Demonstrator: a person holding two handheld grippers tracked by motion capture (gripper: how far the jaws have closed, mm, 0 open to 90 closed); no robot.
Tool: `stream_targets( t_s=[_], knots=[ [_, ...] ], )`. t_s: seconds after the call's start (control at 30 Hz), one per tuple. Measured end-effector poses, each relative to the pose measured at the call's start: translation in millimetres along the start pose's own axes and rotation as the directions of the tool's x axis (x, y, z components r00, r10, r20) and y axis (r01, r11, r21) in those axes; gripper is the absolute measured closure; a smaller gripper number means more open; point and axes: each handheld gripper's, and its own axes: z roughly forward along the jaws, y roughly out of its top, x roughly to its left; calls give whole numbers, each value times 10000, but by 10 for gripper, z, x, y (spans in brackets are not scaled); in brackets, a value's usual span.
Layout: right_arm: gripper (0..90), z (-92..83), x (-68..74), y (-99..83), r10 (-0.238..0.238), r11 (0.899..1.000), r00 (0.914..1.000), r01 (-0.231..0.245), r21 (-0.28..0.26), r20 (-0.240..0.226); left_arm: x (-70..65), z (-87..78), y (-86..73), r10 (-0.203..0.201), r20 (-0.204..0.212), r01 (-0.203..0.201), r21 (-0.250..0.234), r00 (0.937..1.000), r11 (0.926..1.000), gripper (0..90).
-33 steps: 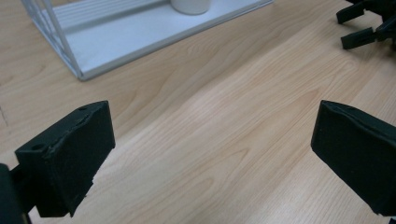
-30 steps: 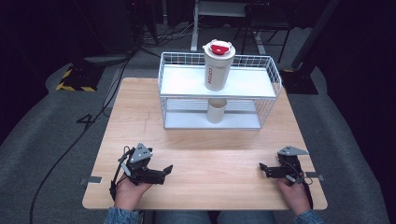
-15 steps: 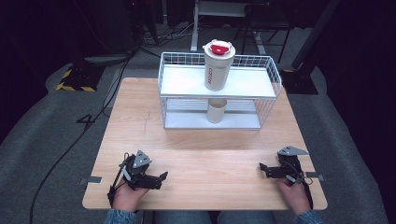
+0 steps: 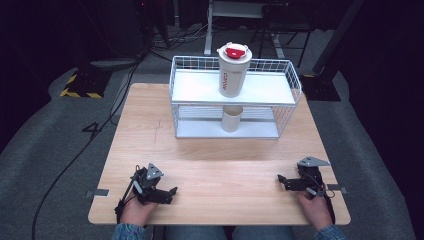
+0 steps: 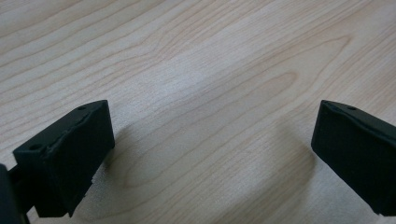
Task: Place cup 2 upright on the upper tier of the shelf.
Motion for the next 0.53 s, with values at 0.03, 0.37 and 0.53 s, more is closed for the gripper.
stream_targets(
  t_s=[0.03, 0.37, 0.53],
  knots=[
    [37, 0, 0, 0, 0, 10000, 10000, 0, 1, 0, 4, 2, 3, -34, 27, 34, 22, 10000, 10000, 0],
    [37, 0, 1, 0, 1, 10000, 10000, -1, 2, 0, 14, 6, 9, -2, 15, 2, 31, 10000, 10000, 0],
    [37, -1, 1, 0, 0, 10000, 10000, 0, 7, 5, 15, 6, 9, -9, 19, 9, 27, 10000, 10000, 1]
  ],
)
